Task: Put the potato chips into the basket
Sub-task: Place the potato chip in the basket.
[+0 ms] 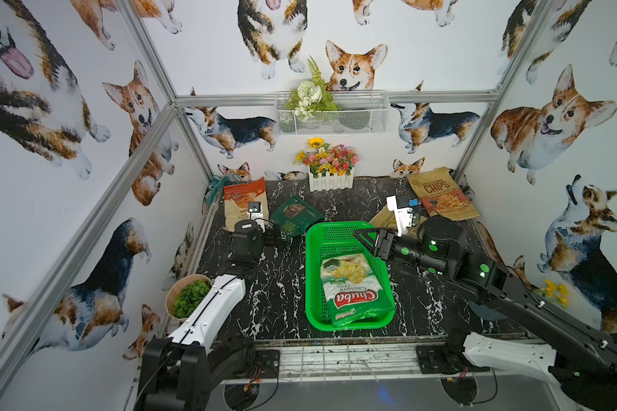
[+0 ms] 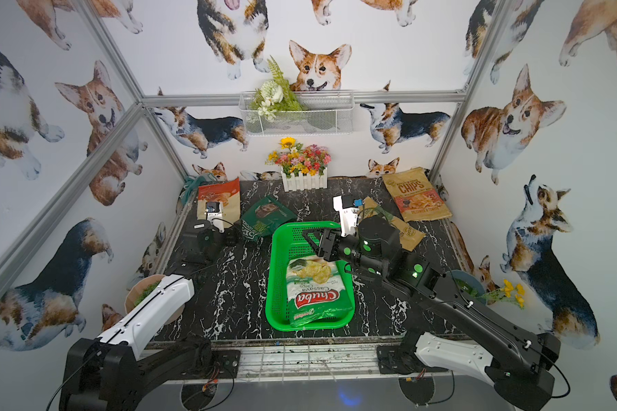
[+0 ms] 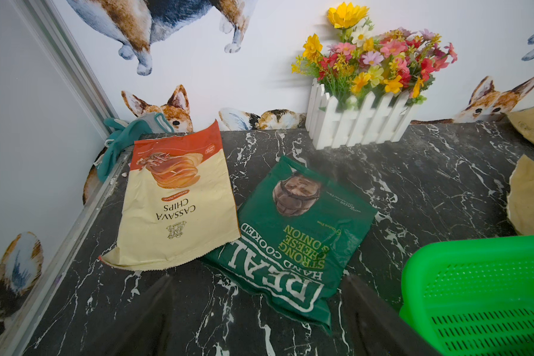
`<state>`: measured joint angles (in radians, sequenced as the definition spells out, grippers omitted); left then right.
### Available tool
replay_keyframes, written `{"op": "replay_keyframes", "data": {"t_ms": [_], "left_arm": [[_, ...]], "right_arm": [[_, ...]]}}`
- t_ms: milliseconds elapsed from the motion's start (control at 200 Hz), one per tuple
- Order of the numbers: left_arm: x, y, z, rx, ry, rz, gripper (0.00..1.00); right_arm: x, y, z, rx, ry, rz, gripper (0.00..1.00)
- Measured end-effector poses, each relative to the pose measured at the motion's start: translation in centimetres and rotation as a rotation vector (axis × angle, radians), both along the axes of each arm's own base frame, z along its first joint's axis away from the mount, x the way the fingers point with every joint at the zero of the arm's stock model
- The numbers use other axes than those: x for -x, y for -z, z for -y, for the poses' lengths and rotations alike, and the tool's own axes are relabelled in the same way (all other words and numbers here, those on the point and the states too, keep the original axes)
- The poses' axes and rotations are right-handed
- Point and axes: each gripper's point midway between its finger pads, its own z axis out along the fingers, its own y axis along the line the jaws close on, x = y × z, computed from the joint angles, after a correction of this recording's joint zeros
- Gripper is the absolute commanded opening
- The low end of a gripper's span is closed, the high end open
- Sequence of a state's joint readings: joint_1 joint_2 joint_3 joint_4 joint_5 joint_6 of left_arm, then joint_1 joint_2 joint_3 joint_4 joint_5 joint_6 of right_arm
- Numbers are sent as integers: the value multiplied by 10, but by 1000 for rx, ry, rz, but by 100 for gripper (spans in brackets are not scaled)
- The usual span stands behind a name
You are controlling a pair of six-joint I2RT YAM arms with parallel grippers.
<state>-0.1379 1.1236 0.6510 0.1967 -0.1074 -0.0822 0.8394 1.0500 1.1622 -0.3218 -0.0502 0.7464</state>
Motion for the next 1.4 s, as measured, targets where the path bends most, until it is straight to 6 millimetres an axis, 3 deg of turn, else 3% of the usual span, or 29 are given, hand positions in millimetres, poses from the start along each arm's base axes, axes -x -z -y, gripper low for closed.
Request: {"op": "replay_keyframes", "data": {"t_ms": [75, 160, 215, 300, 465, 621, 761, 971, 1166, 1311, 1396], "left_arm": [[0, 0, 0, 4, -1, -1, 89], [1, 0, 0, 6, -3, 0, 89], [1, 1, -1, 5, -8, -2, 89], [1, 1, -3, 4, -20, -1, 89], [2, 3, -4, 8, -26, -10, 89], [3, 3, -6, 4, -36, -13, 89], [3, 3, -8, 0, -47, -13, 89], [4, 3, -8, 1, -50, -14, 89], [2, 8, -9, 4, -58, -30, 90], [-7, 19, -12, 18, -91, -90, 90], [-16, 25, -14, 40, -113, -137, 89]], "right_arm": [[-22, 43, -14, 162, -4, -75, 56], [-41, 113, -31, 394, -51, -215, 56], [-39, 161, -34, 542, -101, -320, 52], [-28, 213, -32, 691, -172, -426, 44], [-5, 258, -30, 761, -275, -516, 43], [-11, 302, -27, 825, -289, -569, 44], [-36, 317, -22, 798, -236, -566, 44], [-83, 316, -25, 709, -118, -485, 45], [-104, 322, -35, 681, -92, -441, 48], [-122, 316, -30, 665, -45, -406, 49], [-128, 296, -26, 647, -17, -367, 50]]}}
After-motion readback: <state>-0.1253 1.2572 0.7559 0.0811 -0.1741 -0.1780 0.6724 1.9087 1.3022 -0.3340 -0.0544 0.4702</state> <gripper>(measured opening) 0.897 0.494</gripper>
